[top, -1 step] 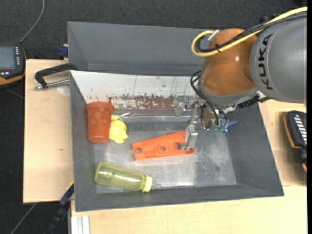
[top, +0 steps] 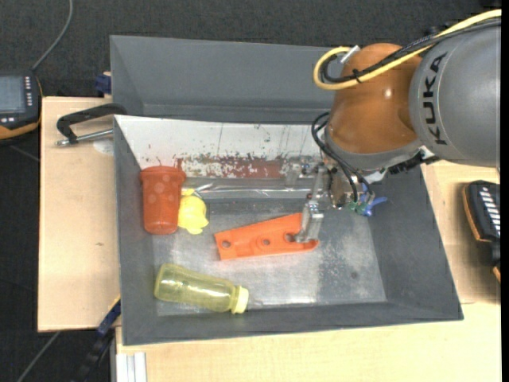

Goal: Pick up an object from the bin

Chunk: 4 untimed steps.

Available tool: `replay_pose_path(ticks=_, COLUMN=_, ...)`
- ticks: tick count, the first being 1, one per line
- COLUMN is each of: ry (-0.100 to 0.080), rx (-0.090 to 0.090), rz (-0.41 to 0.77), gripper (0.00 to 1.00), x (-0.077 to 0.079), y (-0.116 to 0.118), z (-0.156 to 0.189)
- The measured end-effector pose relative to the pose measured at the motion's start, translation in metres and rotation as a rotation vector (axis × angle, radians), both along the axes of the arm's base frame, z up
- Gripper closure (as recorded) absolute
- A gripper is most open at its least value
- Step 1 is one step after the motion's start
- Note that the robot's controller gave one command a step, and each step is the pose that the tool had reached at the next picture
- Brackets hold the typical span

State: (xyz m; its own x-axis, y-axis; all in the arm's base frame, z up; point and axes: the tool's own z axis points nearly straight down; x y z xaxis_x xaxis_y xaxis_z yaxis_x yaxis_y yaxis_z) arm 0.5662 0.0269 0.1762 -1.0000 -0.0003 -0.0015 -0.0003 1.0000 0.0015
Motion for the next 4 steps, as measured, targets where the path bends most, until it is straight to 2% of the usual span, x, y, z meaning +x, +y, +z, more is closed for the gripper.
replay_pose_path(ticks=1, ry=-0.005, rx=-0.001, rz=0.048, gripper=0.00, x=-0.002, y=0.019, z=-0.037)
replay_pose_path(ticks=2, ry=-0.001, rx=0.002, rz=0.004, gripper=0.00, x=0.005, y=0.041, z=-0.090)
replay_pose_path(ticks=3, ry=-0.007, rx=-0.001, rz=0.442, gripper=1.00, x=-0.029, y=0.055, z=-0.105)
replay_pose_path(ticks=4, ry=-0.007, rx=0.000, rz=0.442, gripper=1.00, x=-0.029, y=0.055, z=-0.105)
